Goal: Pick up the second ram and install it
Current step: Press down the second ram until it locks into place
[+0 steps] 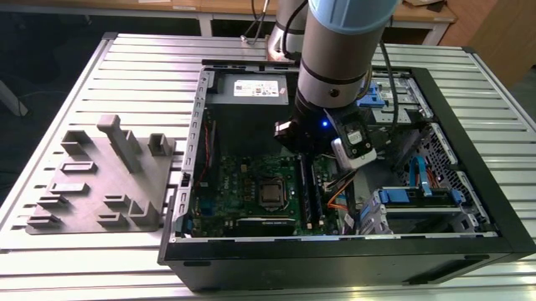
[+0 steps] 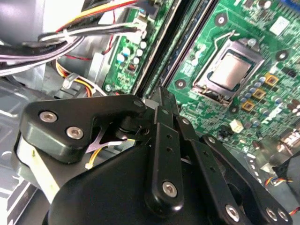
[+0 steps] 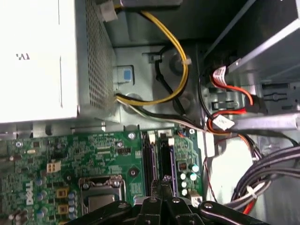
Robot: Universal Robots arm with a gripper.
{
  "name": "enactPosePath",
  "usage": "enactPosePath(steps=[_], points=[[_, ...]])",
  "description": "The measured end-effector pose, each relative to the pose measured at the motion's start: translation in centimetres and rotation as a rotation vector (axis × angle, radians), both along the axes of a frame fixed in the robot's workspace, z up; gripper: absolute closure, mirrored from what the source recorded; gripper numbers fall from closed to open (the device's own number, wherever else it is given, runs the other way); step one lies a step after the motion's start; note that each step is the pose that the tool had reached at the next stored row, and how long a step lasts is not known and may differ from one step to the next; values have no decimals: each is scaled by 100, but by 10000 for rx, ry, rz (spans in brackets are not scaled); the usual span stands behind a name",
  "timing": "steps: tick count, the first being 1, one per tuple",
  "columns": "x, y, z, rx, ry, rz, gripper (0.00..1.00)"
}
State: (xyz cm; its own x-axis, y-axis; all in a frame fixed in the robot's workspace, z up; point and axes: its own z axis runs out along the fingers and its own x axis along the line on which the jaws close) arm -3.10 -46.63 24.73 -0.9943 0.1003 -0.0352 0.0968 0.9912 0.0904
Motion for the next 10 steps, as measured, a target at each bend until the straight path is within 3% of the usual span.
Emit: enactPosePath(steps=[3, 10], points=[[-2, 62, -25, 0, 0, 0, 93], [-32, 145, -119, -1, 1, 0, 93]])
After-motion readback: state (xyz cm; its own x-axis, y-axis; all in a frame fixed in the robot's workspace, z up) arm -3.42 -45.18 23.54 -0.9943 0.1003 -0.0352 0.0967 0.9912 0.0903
